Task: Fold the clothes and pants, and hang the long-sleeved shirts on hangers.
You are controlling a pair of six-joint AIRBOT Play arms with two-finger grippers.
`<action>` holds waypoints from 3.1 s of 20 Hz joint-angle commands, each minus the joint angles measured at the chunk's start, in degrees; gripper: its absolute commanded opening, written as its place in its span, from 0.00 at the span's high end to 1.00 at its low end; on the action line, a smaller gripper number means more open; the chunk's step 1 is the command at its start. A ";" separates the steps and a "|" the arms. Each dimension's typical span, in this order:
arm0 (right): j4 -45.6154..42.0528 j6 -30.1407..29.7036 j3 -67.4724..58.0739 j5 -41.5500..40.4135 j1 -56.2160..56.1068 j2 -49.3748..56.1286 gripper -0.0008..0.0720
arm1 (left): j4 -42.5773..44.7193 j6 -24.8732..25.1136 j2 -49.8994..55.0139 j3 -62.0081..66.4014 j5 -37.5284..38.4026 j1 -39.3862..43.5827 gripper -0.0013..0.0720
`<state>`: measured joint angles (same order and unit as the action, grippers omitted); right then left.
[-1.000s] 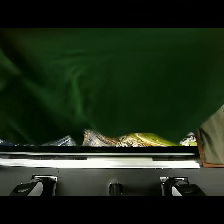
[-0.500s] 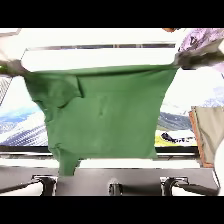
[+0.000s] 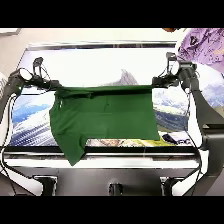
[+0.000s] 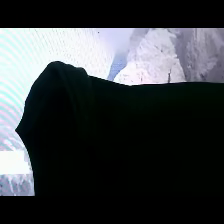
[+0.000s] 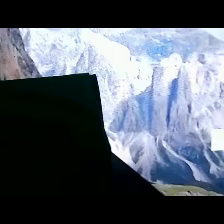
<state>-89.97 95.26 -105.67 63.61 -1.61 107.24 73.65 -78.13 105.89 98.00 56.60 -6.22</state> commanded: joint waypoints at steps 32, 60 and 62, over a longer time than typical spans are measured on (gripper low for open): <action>11.78 -1.88 0.26 28.44 0.04 5.38 0.04 | 3.56 -2.14 1.42 2.86 22.16 -1.20 0.24; 34.05 -14.10 45.05 18.10 22.77 -27.47 0.06 | -22.40 -5.22 -55.89 -84.52 10.58 -22.14 0.24; 34.07 -14.12 45.05 18.58 22.77 -27.47 0.06 | -23.61 -5.20 -55.89 -85.83 8.87 -22.12 0.26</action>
<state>-56.42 81.19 -60.69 81.47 21.12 79.81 50.85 -83.55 50.13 14.79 68.47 -28.32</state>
